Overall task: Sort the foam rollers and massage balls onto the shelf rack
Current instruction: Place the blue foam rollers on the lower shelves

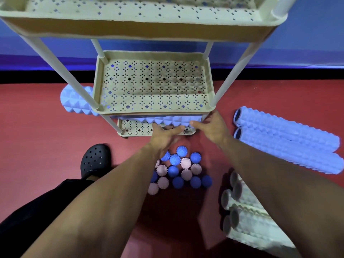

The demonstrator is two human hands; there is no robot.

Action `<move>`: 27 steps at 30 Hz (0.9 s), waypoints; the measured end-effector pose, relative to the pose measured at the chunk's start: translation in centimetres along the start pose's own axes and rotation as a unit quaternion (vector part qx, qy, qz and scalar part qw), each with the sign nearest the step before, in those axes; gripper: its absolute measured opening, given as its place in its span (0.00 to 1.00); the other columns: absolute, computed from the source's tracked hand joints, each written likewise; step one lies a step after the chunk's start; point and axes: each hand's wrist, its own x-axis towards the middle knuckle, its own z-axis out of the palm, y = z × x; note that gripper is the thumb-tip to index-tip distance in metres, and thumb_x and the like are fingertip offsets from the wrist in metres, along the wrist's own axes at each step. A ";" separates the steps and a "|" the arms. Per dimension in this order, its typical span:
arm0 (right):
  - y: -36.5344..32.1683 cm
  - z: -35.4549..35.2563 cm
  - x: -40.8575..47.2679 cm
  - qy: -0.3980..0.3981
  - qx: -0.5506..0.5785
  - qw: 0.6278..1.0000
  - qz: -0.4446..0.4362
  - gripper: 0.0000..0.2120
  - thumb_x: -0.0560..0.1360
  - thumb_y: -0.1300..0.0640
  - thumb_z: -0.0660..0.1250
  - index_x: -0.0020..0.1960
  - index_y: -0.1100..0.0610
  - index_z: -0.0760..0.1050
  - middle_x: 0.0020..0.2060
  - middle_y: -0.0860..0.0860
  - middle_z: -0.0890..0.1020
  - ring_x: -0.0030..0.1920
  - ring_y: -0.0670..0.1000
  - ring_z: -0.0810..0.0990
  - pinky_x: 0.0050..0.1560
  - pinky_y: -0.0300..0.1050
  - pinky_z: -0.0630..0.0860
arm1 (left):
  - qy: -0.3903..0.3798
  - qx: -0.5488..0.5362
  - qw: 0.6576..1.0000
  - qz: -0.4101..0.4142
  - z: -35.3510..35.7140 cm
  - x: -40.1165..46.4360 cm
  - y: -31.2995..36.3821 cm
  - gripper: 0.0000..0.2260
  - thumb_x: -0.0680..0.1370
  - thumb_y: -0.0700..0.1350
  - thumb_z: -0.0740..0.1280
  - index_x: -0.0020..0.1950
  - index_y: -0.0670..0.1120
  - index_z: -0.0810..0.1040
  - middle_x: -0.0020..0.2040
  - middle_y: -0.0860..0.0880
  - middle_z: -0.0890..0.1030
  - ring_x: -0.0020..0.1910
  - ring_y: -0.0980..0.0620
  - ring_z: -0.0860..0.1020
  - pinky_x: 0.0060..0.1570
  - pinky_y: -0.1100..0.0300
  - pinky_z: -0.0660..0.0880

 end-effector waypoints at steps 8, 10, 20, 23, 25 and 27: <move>0.7 0.5 1.4 0.051 -0.058 0.997 0.002 0.09 0.74 0.59 0.73 0.51 0.61 0.77 0.42 0.56 0.85 0.45 0.56 0.84 0.51 0.54 0.79 | 0.035 0.342 0.936 0.070 -6.9 -1.4 0.7 0.46 0.64 0.51 0.83 0.75 0.49 0.62 0.64 0.52 0.73 0.61 0.51 0.76 0.64 0.54 0.74; 0.6 0.5 1.4 0.046 -0.065 0.997 0.001 0.09 0.74 0.59 0.73 0.51 0.63 0.77 0.41 0.55 0.85 0.42 0.54 0.83 0.46 0.49 0.77 | 0.090 0.414 0.895 0.142 -9.6 -2.6 1.1 0.36 0.64 0.54 0.82 0.66 0.50 0.70 0.57 0.53 0.75 0.55 0.52 0.77 0.57 0.55 0.76; 0.8 0.7 1.6 0.061 -0.105 0.993 0.010 0.11 0.76 0.56 0.71 0.47 0.64 0.78 0.35 0.53 0.82 0.36 0.52 0.79 0.41 0.42 0.68 | 0.347 0.437 0.802 0.212 -22.0 -5.6 8.7 0.64 0.56 0.63 0.82 0.80 0.43 0.48 0.78 0.38 0.53 0.78 0.40 0.53 0.76 0.46 0.53; 1.1 0.9 1.8 0.058 -0.106 0.993 0.010 0.11 0.77 0.56 0.70 0.47 0.65 0.78 0.30 0.46 0.81 0.35 0.50 0.79 0.40 0.41 0.68 | 0.298 0.388 0.860 0.144 -23.7 -4.9 9.5 0.69 0.55 0.56 0.84 0.81 0.47 0.40 0.81 0.42 0.48 0.80 0.45 0.51 0.77 0.45 0.55; 1.3 1.1 1.6 0.051 -0.101 0.994 0.007 0.12 0.78 0.56 0.69 0.47 0.66 0.78 0.31 0.45 0.81 0.38 0.52 0.81 0.40 0.42 0.69 | 0.256 0.347 0.892 0.137 -23.4 -4.3 9.3 0.66 0.59 0.51 0.84 0.81 0.46 0.39 0.81 0.45 0.52 0.79 0.47 0.55 0.76 0.47 0.57; 1.1 1.3 1.2 0.050 -0.096 0.994 0.003 0.12 0.78 0.56 0.69 0.48 0.66 0.77 0.34 0.49 0.83 0.42 0.52 0.82 0.43 0.44 0.73 | 0.248 0.328 0.900 0.146 -23.1 -3.6 8.9 0.62 0.61 0.49 0.84 0.80 0.46 0.43 0.78 0.48 0.59 0.75 0.49 0.61 0.75 0.48 0.61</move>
